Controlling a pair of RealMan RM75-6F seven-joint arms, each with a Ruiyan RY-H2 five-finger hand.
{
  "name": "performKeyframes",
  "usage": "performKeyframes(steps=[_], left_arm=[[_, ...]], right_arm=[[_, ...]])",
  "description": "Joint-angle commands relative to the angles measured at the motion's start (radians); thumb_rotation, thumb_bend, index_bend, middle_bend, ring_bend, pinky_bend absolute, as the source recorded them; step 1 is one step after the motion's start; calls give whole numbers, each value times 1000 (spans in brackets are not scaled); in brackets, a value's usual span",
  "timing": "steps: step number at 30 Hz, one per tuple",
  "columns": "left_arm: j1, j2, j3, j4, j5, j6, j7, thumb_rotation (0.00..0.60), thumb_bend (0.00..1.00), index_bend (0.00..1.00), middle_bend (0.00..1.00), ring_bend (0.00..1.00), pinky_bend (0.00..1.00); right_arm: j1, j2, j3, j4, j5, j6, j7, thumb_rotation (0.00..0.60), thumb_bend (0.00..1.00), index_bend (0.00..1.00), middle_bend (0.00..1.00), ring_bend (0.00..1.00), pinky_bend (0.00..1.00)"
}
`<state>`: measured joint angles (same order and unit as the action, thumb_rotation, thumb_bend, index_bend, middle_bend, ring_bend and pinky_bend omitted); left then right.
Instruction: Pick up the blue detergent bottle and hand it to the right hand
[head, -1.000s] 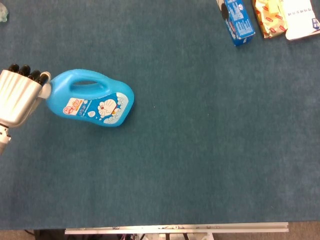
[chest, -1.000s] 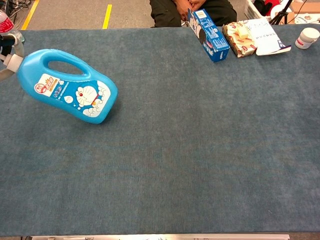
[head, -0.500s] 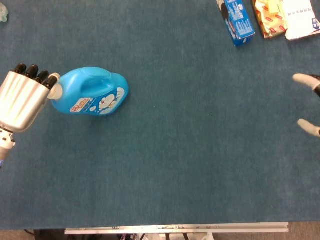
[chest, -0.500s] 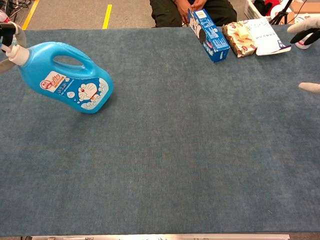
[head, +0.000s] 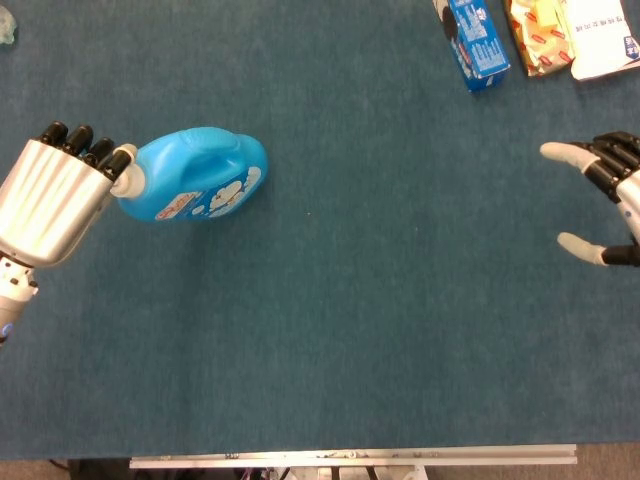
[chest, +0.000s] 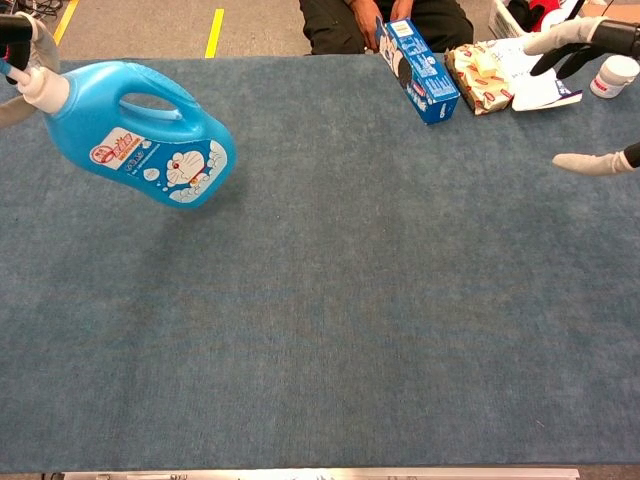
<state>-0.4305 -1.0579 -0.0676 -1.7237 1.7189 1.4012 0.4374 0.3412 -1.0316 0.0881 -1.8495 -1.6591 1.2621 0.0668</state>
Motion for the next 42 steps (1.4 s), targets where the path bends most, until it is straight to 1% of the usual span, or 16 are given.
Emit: performKeyframes(steps=[1,5,12,17,20,23,28,31,32,36,42], left_arm=[[-1,7,-5,-16,11,5,0,600,422,587,620,505,601],[0,10,-6,-40,30,8,9,600,422,587,619,505,601],[0,4,-4,-93,67,5,34,600,422,589,620,505,601],[-3,-3,-2,-129,95,-5,59,600,422,589,620,505,601],[-4,-5,3,-148,111,-13,71,600,422,590,620,505,601],[-4,-5,5,-165,121,-22,84,600,422,593,620,505,601],[-2,0,4,-190,132,-32,102,600,422,593,620,505,601],[-2,5,1,-207,132,-41,112,600,422,593,620,505,601],[-3,6,-1,-212,132,-43,116,600,422,593,620,505,601],[-4,12,-5,-233,131,-56,130,600,421,593,620,505,601],[-6,15,-14,-249,119,-75,145,600,421,593,620,505,601]], right_arm=[[21,-10,10,-7,14,-23,13,600,146,203,291,289,219],[62,-22,24,-32,22,-63,60,600,146,203,291,289,219],[163,-43,58,-71,49,-165,226,600,145,203,291,289,221],[242,-74,91,-84,97,-252,318,600,191,203,291,289,223],[285,-98,107,-80,126,-299,344,600,191,203,291,289,223],[321,-131,124,-74,162,-332,343,600,191,203,291,289,223],[371,-180,150,-73,226,-372,308,600,190,203,291,289,223],[405,-202,173,-78,280,-392,253,600,190,203,291,292,223],[416,-206,180,-81,299,-399,230,600,191,203,291,291,223],[471,-215,210,-99,404,-431,112,600,207,264,291,279,223],[554,-225,238,-126,580,-449,-53,600,207,268,291,273,225]])
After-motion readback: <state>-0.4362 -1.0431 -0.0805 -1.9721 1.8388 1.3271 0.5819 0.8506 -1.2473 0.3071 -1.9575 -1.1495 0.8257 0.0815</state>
